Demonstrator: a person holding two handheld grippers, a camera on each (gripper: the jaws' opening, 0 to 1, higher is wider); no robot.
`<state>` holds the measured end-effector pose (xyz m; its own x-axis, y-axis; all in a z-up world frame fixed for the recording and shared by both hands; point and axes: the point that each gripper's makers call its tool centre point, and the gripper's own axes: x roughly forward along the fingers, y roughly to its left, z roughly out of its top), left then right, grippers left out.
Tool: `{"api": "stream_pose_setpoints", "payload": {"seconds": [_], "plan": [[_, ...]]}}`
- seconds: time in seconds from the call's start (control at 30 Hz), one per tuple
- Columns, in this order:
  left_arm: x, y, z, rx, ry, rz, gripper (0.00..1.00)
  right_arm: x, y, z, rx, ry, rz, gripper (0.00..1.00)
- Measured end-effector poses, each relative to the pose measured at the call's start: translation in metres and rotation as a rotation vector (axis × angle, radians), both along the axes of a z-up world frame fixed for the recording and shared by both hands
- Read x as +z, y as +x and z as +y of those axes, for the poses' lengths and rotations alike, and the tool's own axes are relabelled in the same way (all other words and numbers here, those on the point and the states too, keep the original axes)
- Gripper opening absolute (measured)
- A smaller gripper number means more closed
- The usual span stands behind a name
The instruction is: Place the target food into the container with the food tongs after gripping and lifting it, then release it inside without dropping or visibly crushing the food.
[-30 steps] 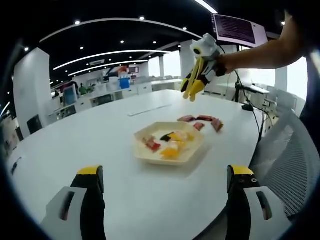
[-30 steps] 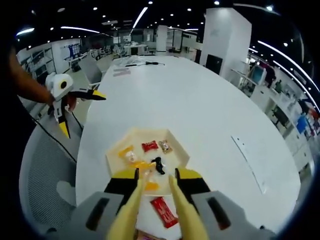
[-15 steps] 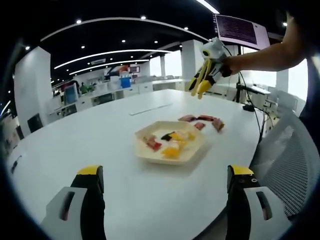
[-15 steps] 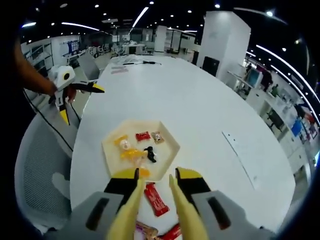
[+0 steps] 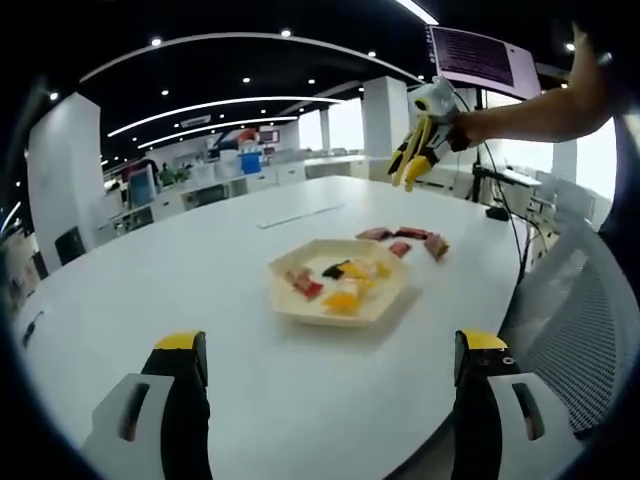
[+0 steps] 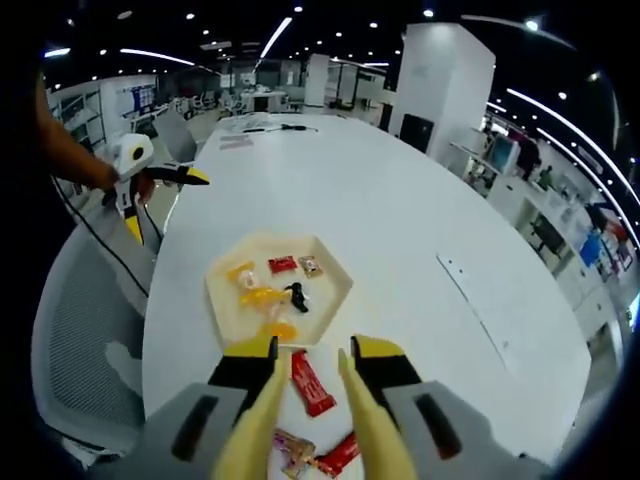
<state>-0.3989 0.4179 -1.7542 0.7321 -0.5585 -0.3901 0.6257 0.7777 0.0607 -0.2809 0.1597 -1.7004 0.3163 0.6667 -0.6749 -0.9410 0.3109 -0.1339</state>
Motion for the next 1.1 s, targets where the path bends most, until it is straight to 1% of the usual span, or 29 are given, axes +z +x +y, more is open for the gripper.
{"api": "stream_pose_setpoints", "payload": {"seconds": [0.2,0.5,0.73,0.87,1.03,1.1], "plan": [[0.001,0.000,0.000,0.001,0.000,-0.002,1.00,-0.003,-0.006,-0.021,-0.038,-0.001,0.005,0.28],[0.000,0.000,0.000,0.003,-0.001,0.002,1.00,-0.002,-0.023,-0.042,-0.051,-0.011,0.002,0.28],[0.000,0.001,0.002,0.012,-0.003,0.007,1.00,0.001,-0.036,-0.052,-0.044,-0.014,-0.002,0.28],[0.001,0.001,0.003,0.017,-0.003,0.004,1.00,-0.002,-0.040,-0.058,-0.040,-0.023,0.002,0.28],[-0.001,0.001,0.003,0.013,0.003,0.007,1.00,-0.005,-0.042,-0.057,-0.036,-0.020,0.006,0.28],[0.000,0.001,0.003,0.016,-0.001,0.007,1.00,-0.006,-0.044,-0.054,-0.027,-0.004,0.014,0.28]]}}
